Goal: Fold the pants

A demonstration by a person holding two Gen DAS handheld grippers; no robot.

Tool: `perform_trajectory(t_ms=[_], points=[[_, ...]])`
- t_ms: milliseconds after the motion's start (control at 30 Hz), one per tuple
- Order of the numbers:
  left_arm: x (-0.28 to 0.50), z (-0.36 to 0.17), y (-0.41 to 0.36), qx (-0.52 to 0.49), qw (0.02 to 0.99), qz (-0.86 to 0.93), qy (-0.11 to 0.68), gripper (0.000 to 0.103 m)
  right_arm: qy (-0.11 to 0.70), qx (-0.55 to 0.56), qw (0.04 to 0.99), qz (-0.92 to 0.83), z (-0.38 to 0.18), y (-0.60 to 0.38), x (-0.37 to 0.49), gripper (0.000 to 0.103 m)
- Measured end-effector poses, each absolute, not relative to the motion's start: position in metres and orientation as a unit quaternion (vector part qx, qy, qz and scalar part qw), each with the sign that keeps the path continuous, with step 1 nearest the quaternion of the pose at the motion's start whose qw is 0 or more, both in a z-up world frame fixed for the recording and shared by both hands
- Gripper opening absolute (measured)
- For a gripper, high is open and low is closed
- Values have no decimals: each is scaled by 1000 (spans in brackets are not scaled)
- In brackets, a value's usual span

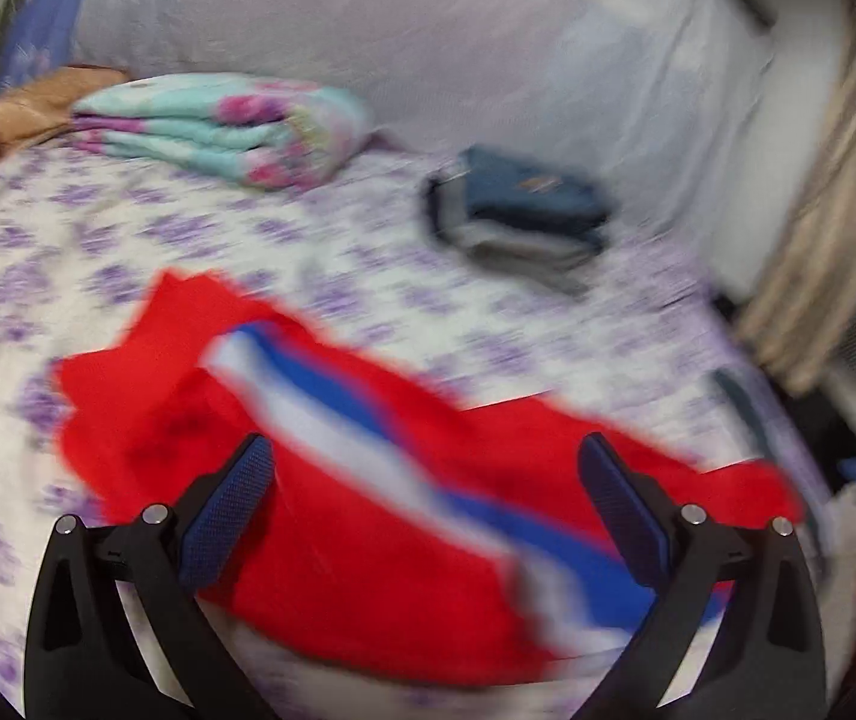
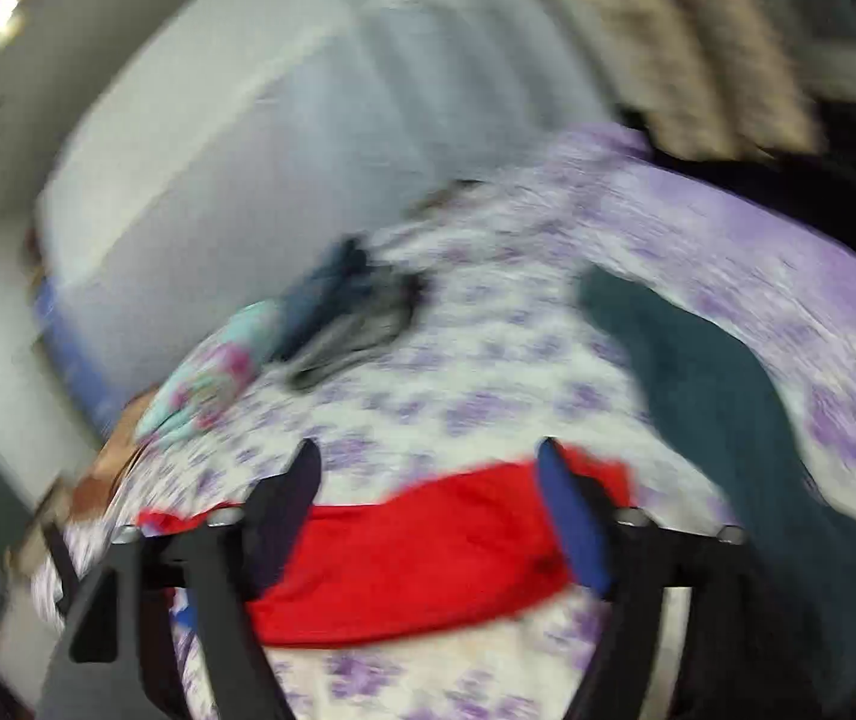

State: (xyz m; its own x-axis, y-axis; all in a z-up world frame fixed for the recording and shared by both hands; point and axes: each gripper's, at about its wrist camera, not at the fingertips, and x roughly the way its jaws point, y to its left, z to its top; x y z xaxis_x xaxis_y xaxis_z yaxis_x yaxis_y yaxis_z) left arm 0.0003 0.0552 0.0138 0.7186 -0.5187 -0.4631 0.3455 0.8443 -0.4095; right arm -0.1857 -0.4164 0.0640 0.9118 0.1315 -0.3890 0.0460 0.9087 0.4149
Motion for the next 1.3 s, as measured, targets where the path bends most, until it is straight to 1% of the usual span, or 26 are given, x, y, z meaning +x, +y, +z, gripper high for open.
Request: perform_trajectory(t_ms=[67,133,200,233,267,333,367,467,500,600,667,767,800,867,900,967,1133,1233,1300], points=[[-4,20,37,-119,917,-243,292,99,250,217,942,60,45,-397,-161,77],[-2,15,22,-72,922,-228,304,99,324,244,909,99,6,-388,-128,77],[13,-9,14,-29,921,-193,337,99,382,274,879,83,-29,-396,-107,77],[22,-19,16,-31,913,-187,362,99,390,283,872,89,-39,-402,-105,73],[34,-29,20,-47,896,-190,398,99,378,291,873,95,-39,-410,-109,68],[33,-25,31,-85,898,-205,380,99,371,304,872,94,-28,-418,-121,69],[31,-24,32,-86,901,-202,375,99,359,307,877,90,-21,-418,-125,69],[19,-17,25,-61,917,-173,355,99,324,276,901,79,4,-418,-150,71],[10,-9,18,-38,930,-160,330,99,317,263,909,67,8,-419,-156,72],[-13,7,1,15,959,-103,264,99,304,214,928,32,10,-417,-169,79],[-19,10,-6,28,964,-90,248,99,313,185,932,2,2,-411,-162,81],[-14,5,-2,19,960,-75,269,99,354,172,919,-12,-29,-408,-141,82],[-8,3,5,5,957,-65,284,99,352,166,921,-14,-32,-407,-139,83],[-7,2,14,-21,955,-64,287,99,347,145,926,-15,-30,-398,-137,89],[-7,0,18,-28,955,-65,287,99,347,140,927,-16,-28,-395,-136,89],[-8,-1,21,-34,956,-65,286,99,343,147,928,-15,-24,-396,-141,89],[-11,0,20,-25,958,-60,280,99,343,218,914,5,-15,-414,-167,89],[-11,0,17,-17,958,-59,280,99,361,258,896,1,-22,-427,-182,89],[-11,1,16,-14,958,-57,279,99,366,310,878,14,-33,-440,-189,89]])
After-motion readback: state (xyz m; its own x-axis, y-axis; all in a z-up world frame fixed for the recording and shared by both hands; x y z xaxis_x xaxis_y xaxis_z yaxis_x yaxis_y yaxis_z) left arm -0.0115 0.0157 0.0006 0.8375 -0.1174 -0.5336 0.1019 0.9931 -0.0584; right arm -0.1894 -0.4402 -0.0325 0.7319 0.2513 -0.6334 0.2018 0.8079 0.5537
